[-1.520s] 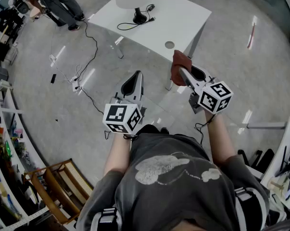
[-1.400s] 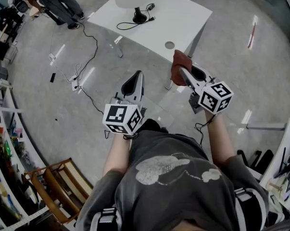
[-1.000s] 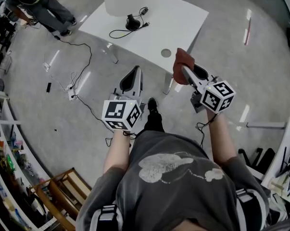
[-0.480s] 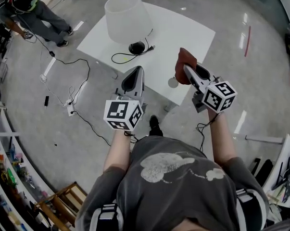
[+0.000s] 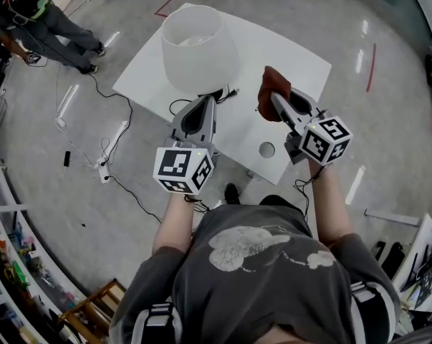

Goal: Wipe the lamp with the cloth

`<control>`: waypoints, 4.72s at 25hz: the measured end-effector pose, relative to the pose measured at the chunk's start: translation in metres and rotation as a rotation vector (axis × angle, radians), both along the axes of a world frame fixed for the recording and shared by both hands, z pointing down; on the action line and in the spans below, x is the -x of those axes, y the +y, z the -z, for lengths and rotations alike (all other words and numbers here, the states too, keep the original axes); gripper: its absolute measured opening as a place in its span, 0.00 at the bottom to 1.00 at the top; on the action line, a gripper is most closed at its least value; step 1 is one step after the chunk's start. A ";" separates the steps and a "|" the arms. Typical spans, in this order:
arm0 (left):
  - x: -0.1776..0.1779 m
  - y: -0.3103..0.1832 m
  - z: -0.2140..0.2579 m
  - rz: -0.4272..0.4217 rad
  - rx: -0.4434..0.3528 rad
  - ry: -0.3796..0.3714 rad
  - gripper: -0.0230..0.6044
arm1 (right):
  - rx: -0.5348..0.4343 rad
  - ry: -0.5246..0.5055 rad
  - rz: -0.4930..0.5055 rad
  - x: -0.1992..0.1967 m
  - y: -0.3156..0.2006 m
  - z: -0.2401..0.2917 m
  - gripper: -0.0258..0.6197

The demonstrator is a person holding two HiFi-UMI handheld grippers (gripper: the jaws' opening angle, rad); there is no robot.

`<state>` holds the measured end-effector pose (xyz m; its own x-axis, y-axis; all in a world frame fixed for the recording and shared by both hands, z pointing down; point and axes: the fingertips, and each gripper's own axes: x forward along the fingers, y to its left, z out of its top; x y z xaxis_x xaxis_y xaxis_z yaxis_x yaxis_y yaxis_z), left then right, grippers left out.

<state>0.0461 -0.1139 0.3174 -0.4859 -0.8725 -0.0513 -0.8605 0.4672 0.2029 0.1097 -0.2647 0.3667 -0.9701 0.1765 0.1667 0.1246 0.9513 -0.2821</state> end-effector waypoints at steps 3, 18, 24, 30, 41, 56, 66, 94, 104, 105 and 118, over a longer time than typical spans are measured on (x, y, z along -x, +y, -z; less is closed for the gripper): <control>0.005 -0.009 0.002 0.016 0.009 -0.008 0.05 | 0.007 0.003 0.016 0.007 -0.009 -0.002 0.18; 0.014 -0.027 0.028 0.249 0.036 -0.045 0.05 | -0.016 -0.075 0.240 0.071 -0.045 0.034 0.18; 0.037 -0.031 0.059 0.342 0.028 -0.099 0.05 | -0.058 -0.149 0.313 0.130 -0.050 0.075 0.18; 0.049 -0.017 0.074 0.419 0.030 -0.116 0.05 | -0.166 -0.170 0.376 0.183 -0.039 0.098 0.18; 0.052 -0.006 0.051 0.485 0.066 -0.041 0.05 | -0.243 -0.089 0.466 0.202 -0.017 0.053 0.18; 0.061 0.005 -0.022 0.493 0.101 0.088 0.05 | -0.094 0.080 0.372 0.197 -0.040 -0.053 0.18; 0.082 0.031 -0.024 0.357 0.051 0.062 0.05 | -0.119 0.087 0.209 0.174 -0.037 -0.052 0.18; 0.045 0.053 0.003 0.005 0.033 0.009 0.05 | -0.173 0.005 -0.035 0.092 0.035 0.002 0.18; 0.029 0.030 -0.037 0.074 0.100 0.086 0.05 | -0.112 0.098 0.068 0.069 0.038 -0.052 0.18; 0.030 0.032 -0.038 0.087 0.100 0.090 0.05 | -0.116 0.098 0.082 0.069 0.042 -0.053 0.18; 0.064 0.060 0.043 0.152 0.024 -0.053 0.05 | -0.137 -0.107 0.055 0.078 0.052 0.042 0.18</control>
<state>-0.0178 -0.0540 0.2744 -0.6099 -0.7901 -0.0610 -0.7885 0.5974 0.1462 0.0319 -0.2129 0.3251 -0.9732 0.2122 0.0892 0.1996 0.9709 -0.1322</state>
